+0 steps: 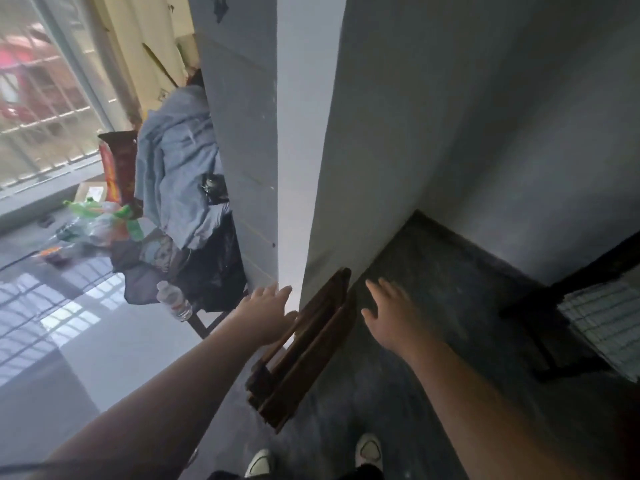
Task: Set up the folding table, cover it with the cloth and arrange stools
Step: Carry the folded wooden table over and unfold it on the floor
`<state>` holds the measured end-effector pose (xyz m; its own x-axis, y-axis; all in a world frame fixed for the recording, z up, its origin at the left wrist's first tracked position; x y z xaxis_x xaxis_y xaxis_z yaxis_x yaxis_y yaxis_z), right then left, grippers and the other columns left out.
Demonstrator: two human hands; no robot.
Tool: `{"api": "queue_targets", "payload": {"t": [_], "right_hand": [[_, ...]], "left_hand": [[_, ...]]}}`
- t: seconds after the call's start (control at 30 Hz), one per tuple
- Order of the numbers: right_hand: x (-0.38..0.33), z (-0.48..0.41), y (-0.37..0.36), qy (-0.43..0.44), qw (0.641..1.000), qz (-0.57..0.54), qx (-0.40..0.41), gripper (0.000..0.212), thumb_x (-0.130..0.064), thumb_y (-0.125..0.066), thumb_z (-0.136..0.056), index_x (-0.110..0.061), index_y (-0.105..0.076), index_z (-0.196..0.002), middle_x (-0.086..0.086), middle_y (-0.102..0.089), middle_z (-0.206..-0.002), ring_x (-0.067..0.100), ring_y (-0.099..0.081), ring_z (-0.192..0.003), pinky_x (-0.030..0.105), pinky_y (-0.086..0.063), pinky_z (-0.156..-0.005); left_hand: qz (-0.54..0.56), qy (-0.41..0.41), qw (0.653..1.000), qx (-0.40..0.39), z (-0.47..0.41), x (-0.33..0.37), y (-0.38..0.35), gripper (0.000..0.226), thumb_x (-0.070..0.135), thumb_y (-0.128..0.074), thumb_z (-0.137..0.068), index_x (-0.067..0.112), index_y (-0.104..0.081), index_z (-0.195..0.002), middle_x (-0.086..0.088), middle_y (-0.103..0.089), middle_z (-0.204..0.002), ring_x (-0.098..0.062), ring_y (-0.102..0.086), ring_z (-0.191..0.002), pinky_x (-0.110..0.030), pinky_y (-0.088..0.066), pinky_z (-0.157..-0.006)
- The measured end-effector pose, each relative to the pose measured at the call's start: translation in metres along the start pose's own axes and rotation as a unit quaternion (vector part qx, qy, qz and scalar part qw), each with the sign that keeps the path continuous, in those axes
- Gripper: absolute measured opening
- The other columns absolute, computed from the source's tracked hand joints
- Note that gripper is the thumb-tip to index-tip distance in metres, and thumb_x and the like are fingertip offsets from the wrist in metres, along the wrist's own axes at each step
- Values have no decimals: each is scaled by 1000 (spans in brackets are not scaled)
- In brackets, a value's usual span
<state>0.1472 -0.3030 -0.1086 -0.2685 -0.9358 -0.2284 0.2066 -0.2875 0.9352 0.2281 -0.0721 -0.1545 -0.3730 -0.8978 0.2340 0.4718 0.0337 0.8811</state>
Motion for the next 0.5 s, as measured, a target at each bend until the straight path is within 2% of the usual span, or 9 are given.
{"api": "queue_targets", "payload": {"t": [0.2, 0.3, 0.5], "right_hand": [[24, -64, -35, 107, 991, 26, -79, 65, -42, -46, -99, -24, -23, -157, 3, -21, -164, 26, -16, -150, 42, -20, -122], [36, -80, -48, 161, 978, 33, -126, 64, -40, -46, -100, -23, -22, -157, 2, -18, -165, 24, -11, -152, 42, -20, -123], [33, -96, -88, 239, 950, 50, -193, 62, -37, -44, -102, -23, -20, -158, 1, -15, -166, 23, -8, -153, 42, -17, -122]], "left_hand": [[65, 126, 990, 0, -15, 15, -39, 61, 56, -37, -100, 27, -28, -153, -3, -30, -160, -30, -27, -147, -52, -29, -118], [100, 177, 979, -10, -7, 31, -64, 61, 58, -34, -99, 27, -28, -151, -4, -29, -160, -31, -26, -147, -53, -30, -117], [136, 267, 954, -10, 9, 35, -105, 60, 51, -40, -98, 27, -27, -151, -6, -33, -157, -30, -28, -146, -51, -32, -116]]}}
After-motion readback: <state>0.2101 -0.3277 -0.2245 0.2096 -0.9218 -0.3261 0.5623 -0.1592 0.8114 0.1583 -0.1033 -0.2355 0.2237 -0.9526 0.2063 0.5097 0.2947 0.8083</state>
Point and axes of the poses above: each hand's wrist, its own z-axis away from the middle knuckle, its own y-axis out of the back of the hand, x = y × z, the point moved 6 cm from there along -z, towards the middle knuckle
